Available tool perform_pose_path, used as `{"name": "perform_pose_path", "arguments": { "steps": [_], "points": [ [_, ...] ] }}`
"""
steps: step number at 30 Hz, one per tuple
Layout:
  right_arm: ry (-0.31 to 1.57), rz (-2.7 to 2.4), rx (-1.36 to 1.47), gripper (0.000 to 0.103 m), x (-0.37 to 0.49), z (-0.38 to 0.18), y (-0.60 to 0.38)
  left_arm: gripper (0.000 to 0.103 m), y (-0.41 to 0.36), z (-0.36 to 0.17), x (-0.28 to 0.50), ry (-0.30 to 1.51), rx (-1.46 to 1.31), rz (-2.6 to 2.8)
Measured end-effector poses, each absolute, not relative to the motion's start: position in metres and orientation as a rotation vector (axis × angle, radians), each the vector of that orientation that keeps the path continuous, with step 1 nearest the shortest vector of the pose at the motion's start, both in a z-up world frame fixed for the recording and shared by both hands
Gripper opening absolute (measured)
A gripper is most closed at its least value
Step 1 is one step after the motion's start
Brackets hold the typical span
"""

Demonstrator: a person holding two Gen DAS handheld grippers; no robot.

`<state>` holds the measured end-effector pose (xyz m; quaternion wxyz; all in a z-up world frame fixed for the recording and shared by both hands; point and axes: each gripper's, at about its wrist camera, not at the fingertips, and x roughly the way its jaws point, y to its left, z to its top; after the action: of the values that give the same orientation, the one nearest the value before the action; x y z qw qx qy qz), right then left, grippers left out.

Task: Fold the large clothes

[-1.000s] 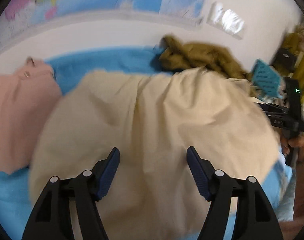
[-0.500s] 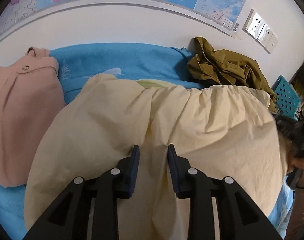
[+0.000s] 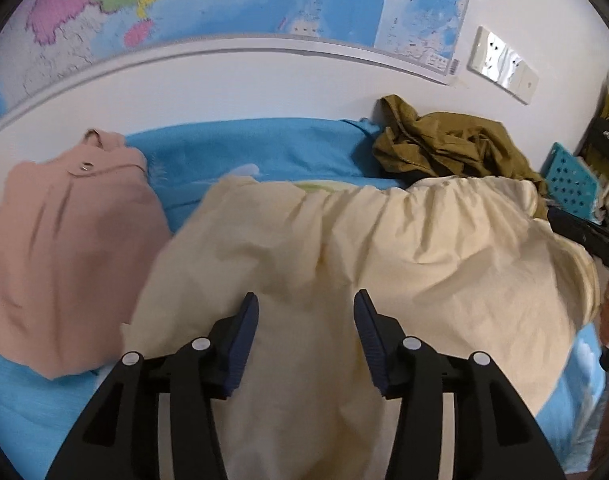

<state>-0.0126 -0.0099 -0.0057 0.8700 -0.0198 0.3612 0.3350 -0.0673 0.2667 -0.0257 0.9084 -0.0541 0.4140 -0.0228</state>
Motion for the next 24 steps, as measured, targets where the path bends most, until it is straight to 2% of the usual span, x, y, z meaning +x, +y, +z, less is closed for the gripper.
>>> {"name": "perform_pose_path", "arguments": {
  "steps": [5,9,12,15,18,24],
  "points": [
    [0.828,0.686,-0.121,0.038,0.009,-0.039,0.030,0.047,0.265,-0.032,-0.063,0.858,-0.086,-0.022],
    [0.897,0.699,-0.047,0.038,0.028,-0.065,0.028,0.048,0.266,-0.039,-0.059,0.867,-0.066,-0.010],
    [0.907,0.713,-0.013,0.037,0.029,-0.060,0.021,0.048,0.267,-0.039,-0.059,0.870,-0.070,-0.015],
    [0.870,0.700,-0.033,0.041,0.015,-0.046,0.009,0.048,0.268,-0.038,-0.062,0.872,-0.071,-0.014],
    [0.806,0.697,-0.008,0.049,-0.004,-0.025,-0.025,0.048,0.267,-0.032,-0.071,0.862,-0.064,-0.012],
    [0.782,0.650,0.071,0.050,-0.027,-0.019,-0.089,0.055,0.282,-0.018,-0.113,0.794,-0.082,-0.046]
  ]
}}
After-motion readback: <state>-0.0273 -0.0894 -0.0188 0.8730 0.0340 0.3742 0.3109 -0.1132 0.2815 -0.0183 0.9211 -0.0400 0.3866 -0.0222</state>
